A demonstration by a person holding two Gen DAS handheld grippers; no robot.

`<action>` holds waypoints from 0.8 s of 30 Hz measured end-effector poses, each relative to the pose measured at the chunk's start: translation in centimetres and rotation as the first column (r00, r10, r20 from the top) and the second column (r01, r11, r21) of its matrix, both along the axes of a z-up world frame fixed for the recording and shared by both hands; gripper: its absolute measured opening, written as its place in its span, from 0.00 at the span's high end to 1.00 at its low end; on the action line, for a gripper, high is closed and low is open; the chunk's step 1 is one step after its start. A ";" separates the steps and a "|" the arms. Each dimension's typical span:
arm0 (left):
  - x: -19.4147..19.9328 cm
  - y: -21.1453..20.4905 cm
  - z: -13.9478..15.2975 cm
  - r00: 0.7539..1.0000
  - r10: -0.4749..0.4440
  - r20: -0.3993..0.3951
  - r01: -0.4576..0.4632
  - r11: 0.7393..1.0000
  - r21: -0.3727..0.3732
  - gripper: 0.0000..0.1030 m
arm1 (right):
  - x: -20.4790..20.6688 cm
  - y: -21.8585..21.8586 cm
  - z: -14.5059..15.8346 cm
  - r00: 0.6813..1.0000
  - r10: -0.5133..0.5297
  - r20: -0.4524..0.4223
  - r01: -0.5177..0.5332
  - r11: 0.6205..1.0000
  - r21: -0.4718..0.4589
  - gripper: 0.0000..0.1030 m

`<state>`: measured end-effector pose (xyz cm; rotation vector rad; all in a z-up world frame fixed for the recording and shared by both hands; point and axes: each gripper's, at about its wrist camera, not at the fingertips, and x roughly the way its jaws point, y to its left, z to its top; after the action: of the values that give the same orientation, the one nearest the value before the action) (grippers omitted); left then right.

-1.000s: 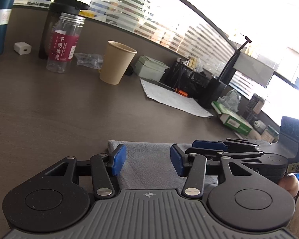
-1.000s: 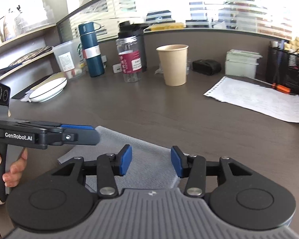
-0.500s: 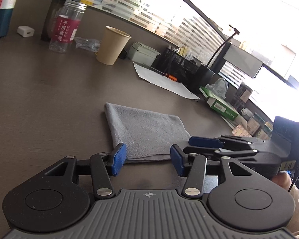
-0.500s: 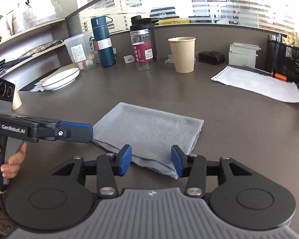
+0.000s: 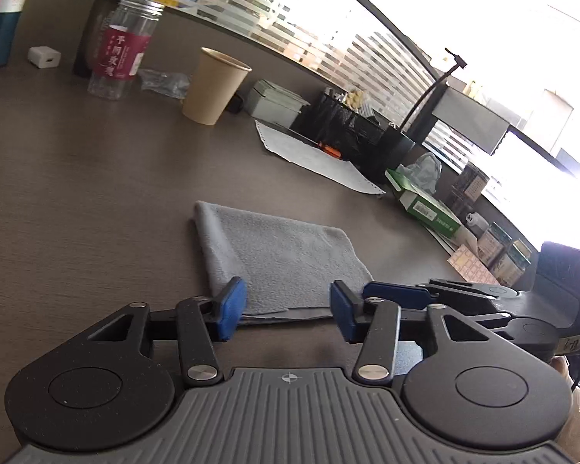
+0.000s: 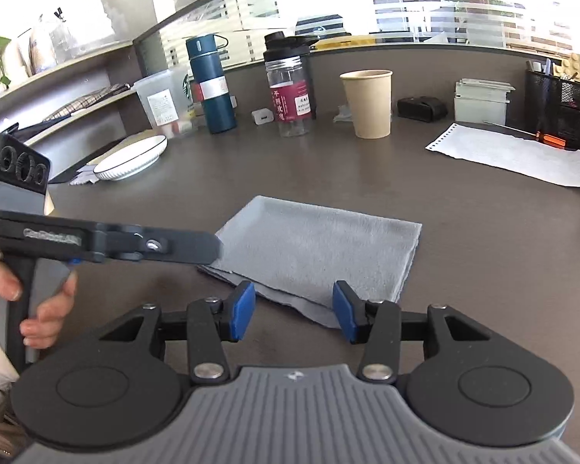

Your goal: Fold towel

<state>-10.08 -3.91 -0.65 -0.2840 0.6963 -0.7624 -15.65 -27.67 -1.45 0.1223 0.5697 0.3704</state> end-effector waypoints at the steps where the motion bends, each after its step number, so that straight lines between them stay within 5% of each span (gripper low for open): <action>1: 0.0 0.1 0.0 1.000 0.000 -0.002 0.000 1.000 -0.001 0.46 | -0.2 -0.3 0.0 1.000 -0.010 -0.005 0.010 1.000 0.002 0.53; 7: -0.1 0.0 0.1 1.000 -0.003 0.008 0.003 1.000 0.008 0.43 | -1.1 -0.9 0.3 0.999 -0.043 0.003 0.043 0.999 0.000 0.53; 12: -0.1 -0.2 0.1 1.000 -0.003 0.012 0.003 1.000 0.021 0.43 | -1.0 1.1 0.3 0.999 0.030 0.025 -0.029 1.000 -0.007 0.52; 24: -0.3 0.0 0.1 1.000 -0.008 0.019 0.008 1.000 0.024 0.43 | -1.4 -1.3 -0.1 0.999 -0.047 -0.014 0.047 0.999 0.016 0.52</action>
<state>-10.34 -3.86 -0.57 -0.2521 0.6881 -0.7630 -17.00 -29.00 -1.57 0.1539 0.5769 0.3287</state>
